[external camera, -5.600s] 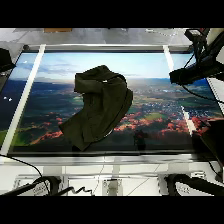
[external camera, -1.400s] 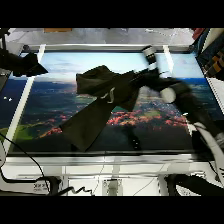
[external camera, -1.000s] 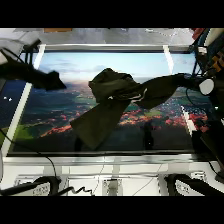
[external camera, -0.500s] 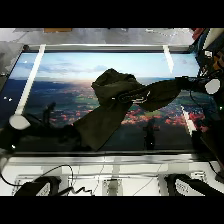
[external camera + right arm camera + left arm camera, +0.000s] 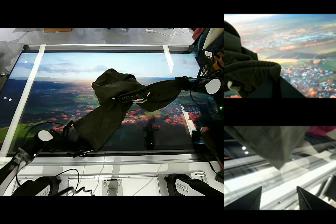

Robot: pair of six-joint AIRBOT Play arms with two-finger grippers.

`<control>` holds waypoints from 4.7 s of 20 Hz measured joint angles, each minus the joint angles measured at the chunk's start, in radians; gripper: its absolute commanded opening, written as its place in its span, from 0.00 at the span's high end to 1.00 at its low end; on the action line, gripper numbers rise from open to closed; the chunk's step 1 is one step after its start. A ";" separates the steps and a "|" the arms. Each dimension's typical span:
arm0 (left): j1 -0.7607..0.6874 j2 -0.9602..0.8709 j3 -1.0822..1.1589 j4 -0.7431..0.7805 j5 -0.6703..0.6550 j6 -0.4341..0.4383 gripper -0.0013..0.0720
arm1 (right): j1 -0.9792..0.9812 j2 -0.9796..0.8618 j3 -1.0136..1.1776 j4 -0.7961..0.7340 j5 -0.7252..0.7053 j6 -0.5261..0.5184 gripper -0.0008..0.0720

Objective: Fold the clothes and pants, and hang the long-sleeved shirts on hangers.

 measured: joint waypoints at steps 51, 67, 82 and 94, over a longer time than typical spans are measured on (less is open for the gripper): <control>0.594 -0.502 1.321 0.750 -0.285 -0.018 0.97 | -0.332 -0.242 0.332 0.071 0.446 0.082 0.95; 0.815 -0.441 0.878 0.965 -0.464 0.234 0.97 | -0.344 0.088 -0.394 0.029 0.578 -0.144 0.95; 0.848 -0.438 1.075 0.980 -0.266 0.452 0.96 | -0.344 0.163 -0.453 0.111 0.740 -0.175 0.95; 0.743 -0.461 1.168 0.903 0.071 0.602 0.97 | -0.344 0.163 -0.433 0.139 0.757 -0.177 0.95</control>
